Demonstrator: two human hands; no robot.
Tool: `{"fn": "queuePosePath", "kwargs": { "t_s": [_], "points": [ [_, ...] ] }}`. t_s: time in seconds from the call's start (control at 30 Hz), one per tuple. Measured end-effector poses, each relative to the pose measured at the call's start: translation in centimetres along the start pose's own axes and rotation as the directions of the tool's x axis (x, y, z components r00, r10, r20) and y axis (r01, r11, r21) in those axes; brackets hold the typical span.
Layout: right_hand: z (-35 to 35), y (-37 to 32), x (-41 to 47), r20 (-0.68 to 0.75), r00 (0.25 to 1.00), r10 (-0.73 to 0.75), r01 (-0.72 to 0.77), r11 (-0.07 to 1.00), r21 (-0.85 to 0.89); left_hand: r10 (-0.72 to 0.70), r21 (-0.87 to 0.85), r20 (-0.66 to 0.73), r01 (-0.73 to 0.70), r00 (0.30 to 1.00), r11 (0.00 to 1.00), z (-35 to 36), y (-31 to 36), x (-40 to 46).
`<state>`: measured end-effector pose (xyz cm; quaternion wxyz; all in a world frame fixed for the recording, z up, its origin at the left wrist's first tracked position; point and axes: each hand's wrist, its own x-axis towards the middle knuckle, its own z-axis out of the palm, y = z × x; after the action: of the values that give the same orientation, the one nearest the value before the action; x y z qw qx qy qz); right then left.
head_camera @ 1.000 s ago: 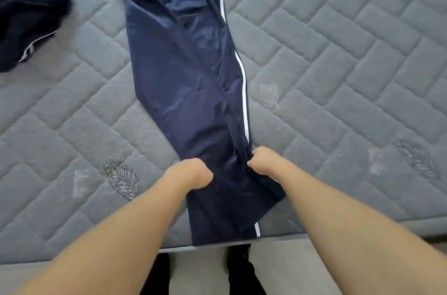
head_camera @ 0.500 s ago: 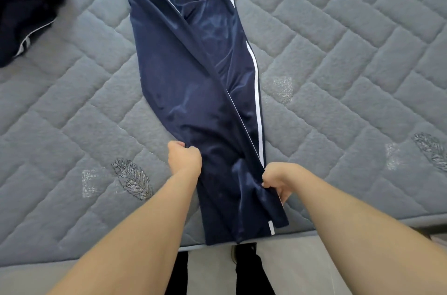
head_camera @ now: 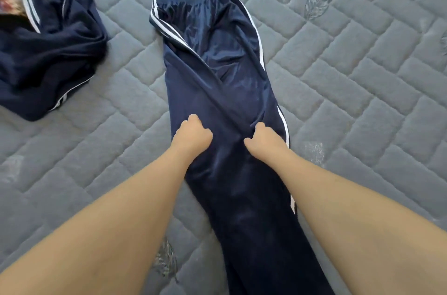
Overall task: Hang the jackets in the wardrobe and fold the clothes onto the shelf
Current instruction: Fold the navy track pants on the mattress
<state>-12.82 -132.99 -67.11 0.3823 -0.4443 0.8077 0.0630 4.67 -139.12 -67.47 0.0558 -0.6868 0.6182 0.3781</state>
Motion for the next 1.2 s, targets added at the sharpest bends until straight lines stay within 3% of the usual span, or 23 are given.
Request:
{"fn": "queuePosePath", "kwargs": {
  "t_s": [0.17,0.37,0.47,0.53,0.6,0.63,0.7,0.77,0.8,0.9,0.97,1.03,1.1,1.2],
  "points": [
    [-1.5,-4.3,9.0,-0.106,0.981,-0.165,0.178,0.975,0.13,0.03,-0.17,-0.193,-0.064,0.981,0.983,-4.4,4.4,11.9],
    [-1.4,-5.4,14.1,-0.056,0.921,-0.386,0.378,0.85,0.367,-0.161,-0.246,-0.389,0.066,0.907,0.967,-6.6,7.7,21.1],
    [-2.7,-4.4,14.1,0.029,0.889,-0.458,0.381,0.772,0.509,-0.263,-0.424,-0.399,0.078,0.879,0.902,-7.9,8.6,22.7],
    [-4.1,-3.4,13.9,0.009,0.904,-0.426,0.345,0.743,0.574,-0.14,-0.421,-0.526,-0.113,0.839,0.9,-8.0,11.1,22.3],
    [-5.3,-1.7,13.7,-0.096,0.935,-0.342,0.339,0.784,0.52,0.133,-0.269,-0.605,-0.359,0.785,0.894,-6.9,14.7,20.6],
    [-5.8,-0.7,13.5,-0.124,0.944,-0.305,0.328,0.836,0.44,0.261,-0.196,-0.57,-0.438,0.779,0.877,-6.0,16.2,19.9],
    [-6.3,1.8,13.1,-0.127,0.959,-0.255,0.275,0.945,0.179,0.416,-0.054,-0.306,-0.452,0.856,0.89,-3.6,18.7,19.2],
    [-5.8,3.5,12.9,-0.204,0.934,-0.295,0.293,0.955,-0.039,0.342,0.044,-0.026,-0.341,0.939,0.939,-1.6,19.6,19.6],
    [-5.5,3.7,13.0,-0.282,0.895,-0.346,0.331,0.938,-0.101,0.281,0.038,0.01,-0.281,0.96,0.959,-1.1,19.8,20.0],
    [-4.7,3.4,14.7,-0.477,0.751,-0.456,0.425,0.888,-0.179,0.236,0.029,-0.211,-0.235,0.949,0.971,-1.1,20.2,21.2],
    [-4.2,3.4,16.4,-0.528,0.708,-0.468,0.453,0.875,-0.168,0.327,0.152,-0.38,-0.29,0.865,0.945,-2.0,20.5,22.5],
    [-3.4,3.7,17.8,-0.589,0.673,-0.449,0.469,0.874,-0.13,0.381,0.263,-0.439,-0.289,0.814,0.92,-3.3,20.7,24.6],
    [-2.6,3.9,18.6,-0.633,0.647,-0.425,0.473,0.875,-0.104,0.333,0.306,-0.362,-0.226,0.871,0.925,-4.4,20.3,27.2],
    [-2.1,4.0,19.1,-0.646,0.628,-0.434,0.492,0.865,-0.103,0.22,0.39,-0.111,-0.161,0.969,0.907,-4.0,18.9,30.1]
  ]
}}
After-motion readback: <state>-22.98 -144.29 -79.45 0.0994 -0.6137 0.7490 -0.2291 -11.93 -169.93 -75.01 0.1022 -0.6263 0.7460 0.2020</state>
